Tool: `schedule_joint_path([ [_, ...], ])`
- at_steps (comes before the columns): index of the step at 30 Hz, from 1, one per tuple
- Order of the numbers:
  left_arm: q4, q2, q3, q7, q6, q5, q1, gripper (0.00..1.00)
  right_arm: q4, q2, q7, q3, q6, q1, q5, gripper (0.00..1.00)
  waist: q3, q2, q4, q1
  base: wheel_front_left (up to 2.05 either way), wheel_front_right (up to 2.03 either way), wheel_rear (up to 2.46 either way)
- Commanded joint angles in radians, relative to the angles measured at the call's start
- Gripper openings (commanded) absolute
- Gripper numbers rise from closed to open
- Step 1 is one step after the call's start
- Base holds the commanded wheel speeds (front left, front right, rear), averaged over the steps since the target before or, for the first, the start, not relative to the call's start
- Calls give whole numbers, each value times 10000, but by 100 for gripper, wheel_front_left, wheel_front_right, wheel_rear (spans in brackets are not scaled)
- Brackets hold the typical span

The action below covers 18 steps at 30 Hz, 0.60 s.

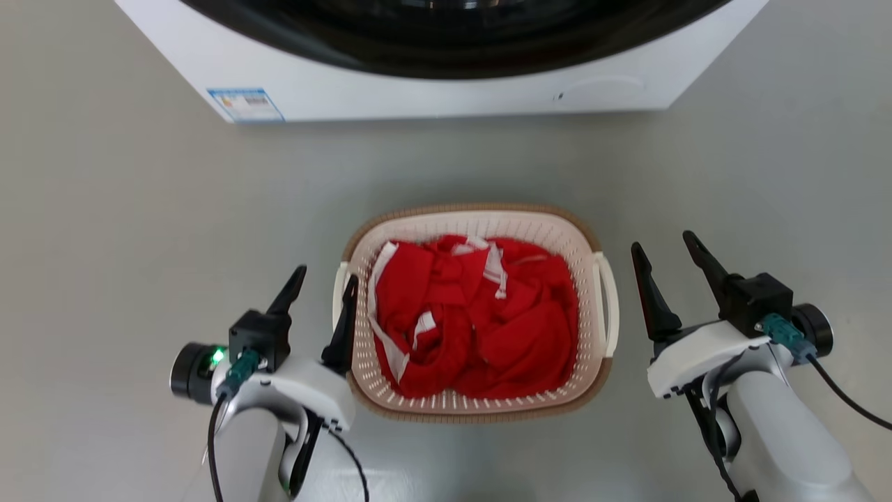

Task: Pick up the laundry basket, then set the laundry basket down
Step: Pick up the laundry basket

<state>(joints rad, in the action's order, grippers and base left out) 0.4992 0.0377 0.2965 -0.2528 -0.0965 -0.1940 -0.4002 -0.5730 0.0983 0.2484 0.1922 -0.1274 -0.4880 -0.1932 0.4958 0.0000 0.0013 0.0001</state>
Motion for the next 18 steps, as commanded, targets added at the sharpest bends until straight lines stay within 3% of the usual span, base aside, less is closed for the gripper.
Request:
schedule_joint_path([
  [1, -110, 127, -201, -90, 77, -138, -264, 100, 137, -76, 134, 226, -33, -36, 85, 100, 433, 0, 44, 0, 0, 0, 0],
  [9, 495, 126, 197, -90, 276, -617, -1074, 100, -263, -261, 134, 105, -33, -529, 244, 100, 1428, 0, -25, 0, 0, 0, 0],
  [18, 2223, 126, 503, -90, 556, -818, -2055, 100, -1480, -444, 134, 190, -33, -1277, 305, 100, 2312, 0, -182, 0, 0, 0, 0],
])
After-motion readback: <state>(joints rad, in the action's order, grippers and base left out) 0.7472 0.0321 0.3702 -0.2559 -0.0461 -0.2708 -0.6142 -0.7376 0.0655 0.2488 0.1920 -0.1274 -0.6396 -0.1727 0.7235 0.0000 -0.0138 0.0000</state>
